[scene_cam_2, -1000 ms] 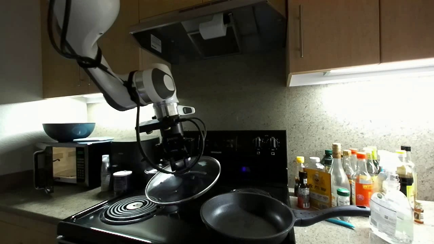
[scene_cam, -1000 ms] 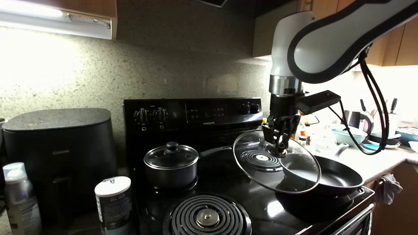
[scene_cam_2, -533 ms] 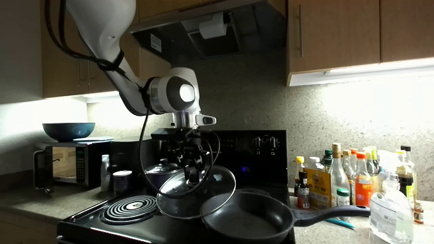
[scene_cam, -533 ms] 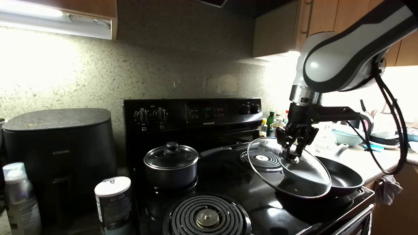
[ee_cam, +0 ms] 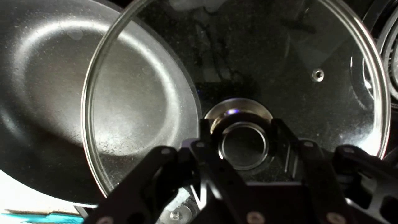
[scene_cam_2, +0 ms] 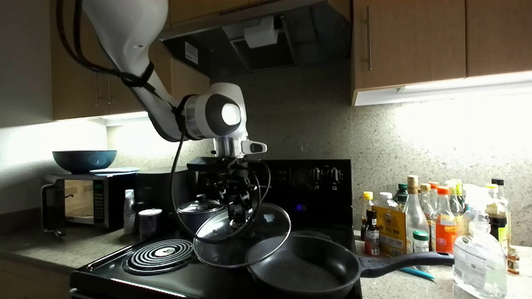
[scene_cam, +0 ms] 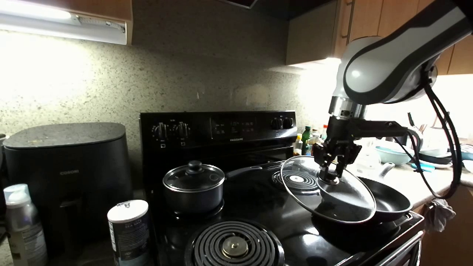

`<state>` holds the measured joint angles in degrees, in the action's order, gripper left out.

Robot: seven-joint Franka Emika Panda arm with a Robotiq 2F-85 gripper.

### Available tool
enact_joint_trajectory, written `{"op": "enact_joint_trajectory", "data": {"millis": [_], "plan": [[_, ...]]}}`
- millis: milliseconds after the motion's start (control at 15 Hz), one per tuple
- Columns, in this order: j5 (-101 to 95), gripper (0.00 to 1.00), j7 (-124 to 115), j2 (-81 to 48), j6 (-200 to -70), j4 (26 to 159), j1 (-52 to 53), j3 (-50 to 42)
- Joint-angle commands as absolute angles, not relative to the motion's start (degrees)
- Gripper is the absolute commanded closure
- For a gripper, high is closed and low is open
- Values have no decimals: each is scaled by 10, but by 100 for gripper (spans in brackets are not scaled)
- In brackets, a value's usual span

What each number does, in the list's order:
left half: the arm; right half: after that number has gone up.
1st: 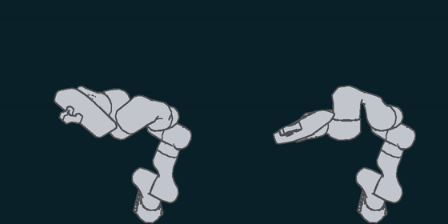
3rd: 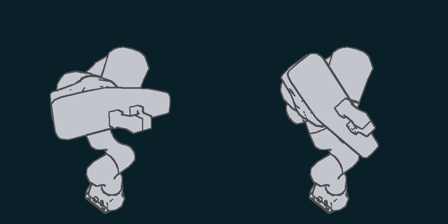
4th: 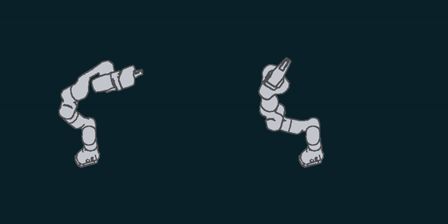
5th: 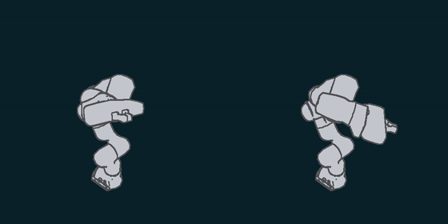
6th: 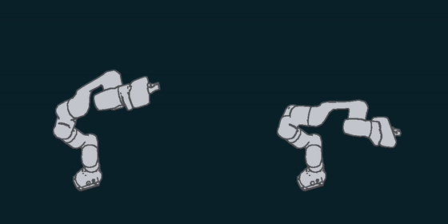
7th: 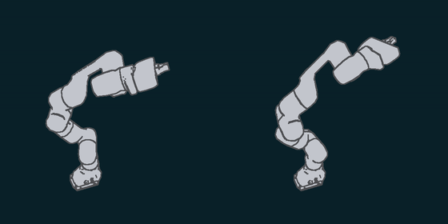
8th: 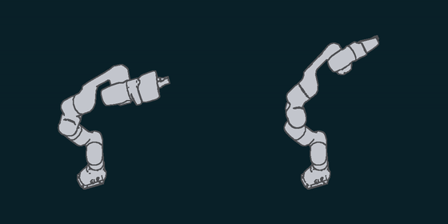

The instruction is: Put the lid on the pot, then put the lid on the stove

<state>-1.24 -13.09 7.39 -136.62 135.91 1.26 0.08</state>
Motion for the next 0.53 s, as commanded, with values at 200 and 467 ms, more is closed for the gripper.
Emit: {"op": "enact_joint_trajectory", "data": {"millis": [200,467], "plan": [[65,75,-157,116,-1370,1357,-34,-41],[113,75,-165,110,-1367,1356,-69,-78]]}}
